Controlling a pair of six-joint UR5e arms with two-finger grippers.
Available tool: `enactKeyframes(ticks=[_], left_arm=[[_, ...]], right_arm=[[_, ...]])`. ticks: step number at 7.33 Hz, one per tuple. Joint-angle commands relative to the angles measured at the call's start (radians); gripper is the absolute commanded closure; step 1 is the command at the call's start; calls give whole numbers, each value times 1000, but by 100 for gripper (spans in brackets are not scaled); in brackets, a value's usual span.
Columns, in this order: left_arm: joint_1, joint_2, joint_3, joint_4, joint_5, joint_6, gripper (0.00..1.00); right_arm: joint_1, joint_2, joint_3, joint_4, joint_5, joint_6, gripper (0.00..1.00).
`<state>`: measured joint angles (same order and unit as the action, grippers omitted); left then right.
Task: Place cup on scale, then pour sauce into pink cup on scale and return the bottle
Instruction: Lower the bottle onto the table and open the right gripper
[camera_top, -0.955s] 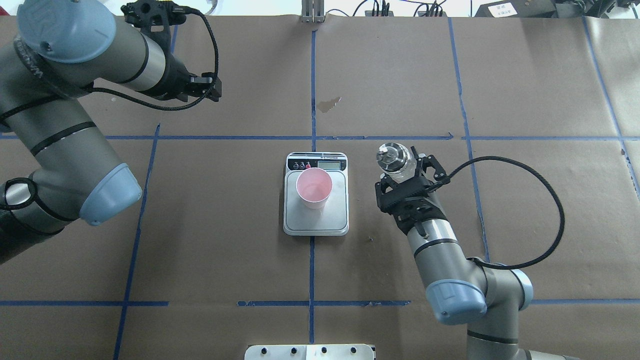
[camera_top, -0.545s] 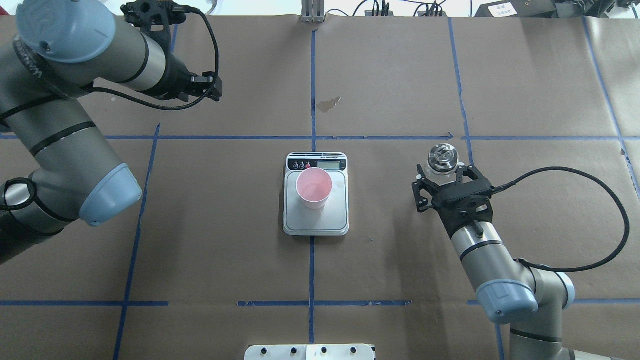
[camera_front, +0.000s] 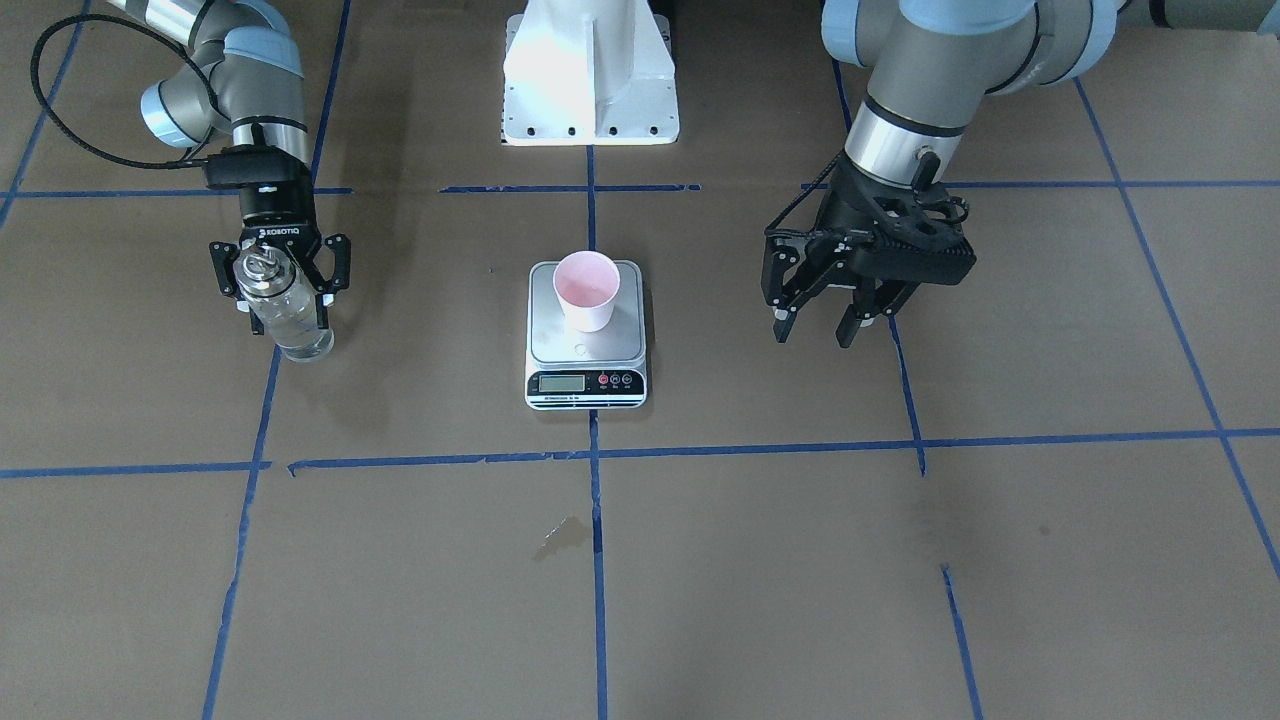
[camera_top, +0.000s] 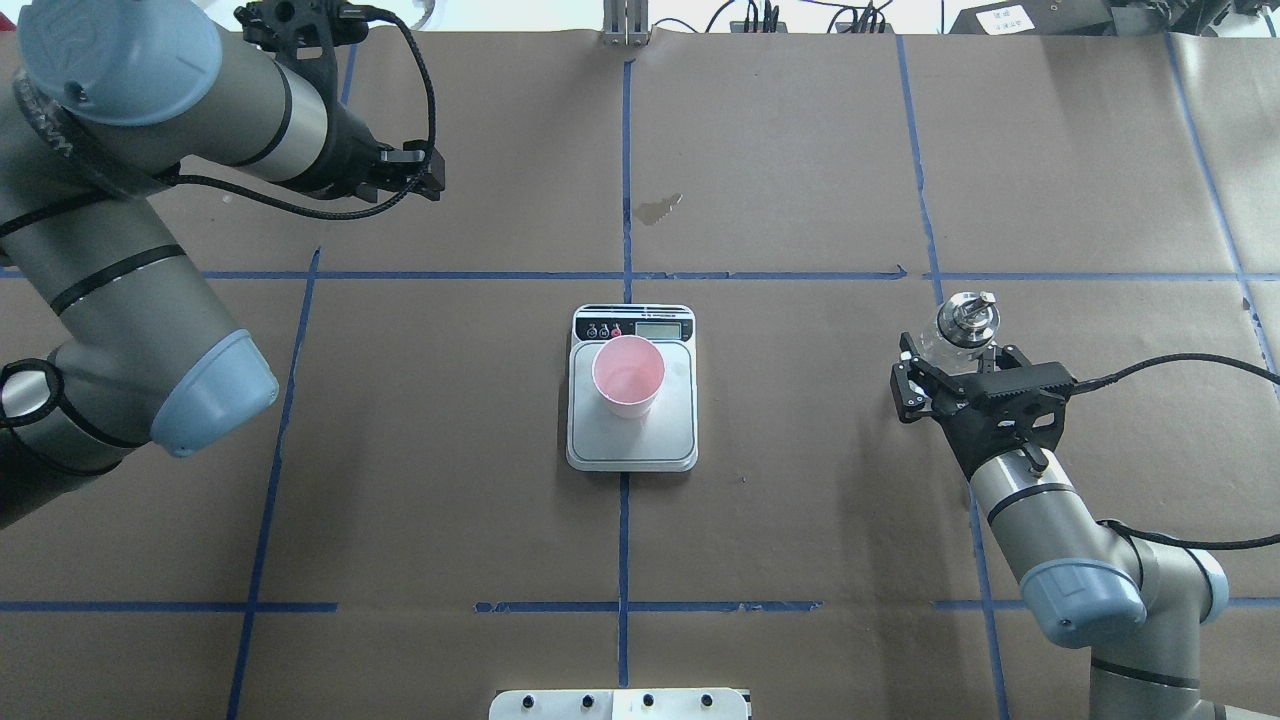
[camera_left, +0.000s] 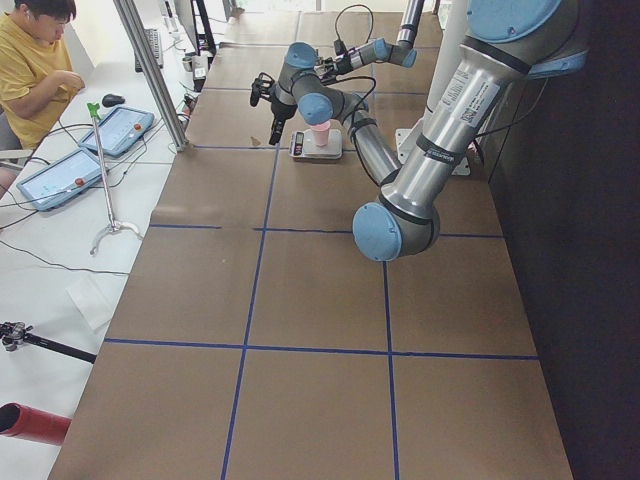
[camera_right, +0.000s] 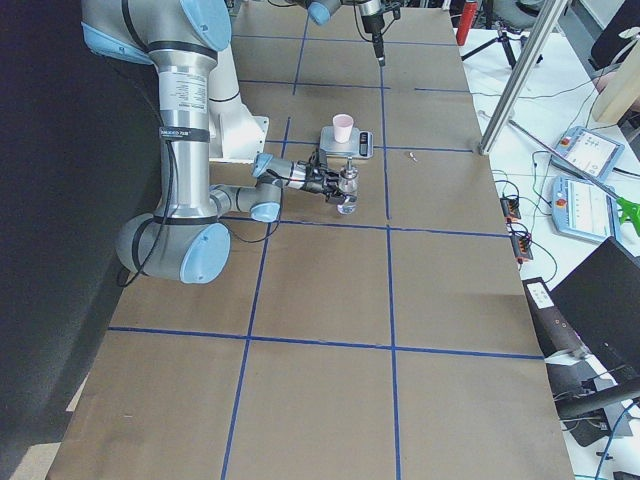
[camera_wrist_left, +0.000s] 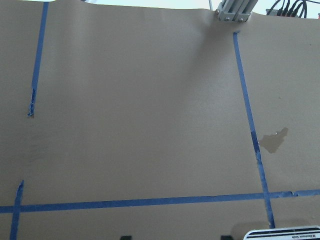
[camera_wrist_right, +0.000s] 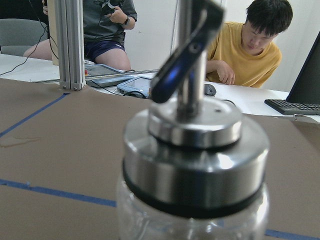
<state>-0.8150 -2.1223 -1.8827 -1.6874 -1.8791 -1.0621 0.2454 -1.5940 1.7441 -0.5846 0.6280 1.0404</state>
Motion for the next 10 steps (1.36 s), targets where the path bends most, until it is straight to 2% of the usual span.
enactKeyframes(ticks=[1, 5, 6, 7, 8, 10], left_arm=[[-1, 1, -4, 0, 0, -1, 33], [-1, 2, -4, 0, 0, -1, 33], [-1, 2, -4, 2, 0, -1, 33], [-1, 2, -4, 0, 0, -1, 33], [-1, 2, -4, 2, 0, -1, 33], [-1, 2, -4, 0, 0, -1, 33]], right_arm=[[0, -23, -6, 2, 2, 80, 100], [-5, -20, -47, 3, 10, 128, 100], [-5, -17, -46, 3, 9, 130, 86], [-5, -11, -46, 2, 10, 128, 56], [-5, -9, -46, 3, 12, 133, 1], [-5, -9, -46, 5, 12, 133, 0]])
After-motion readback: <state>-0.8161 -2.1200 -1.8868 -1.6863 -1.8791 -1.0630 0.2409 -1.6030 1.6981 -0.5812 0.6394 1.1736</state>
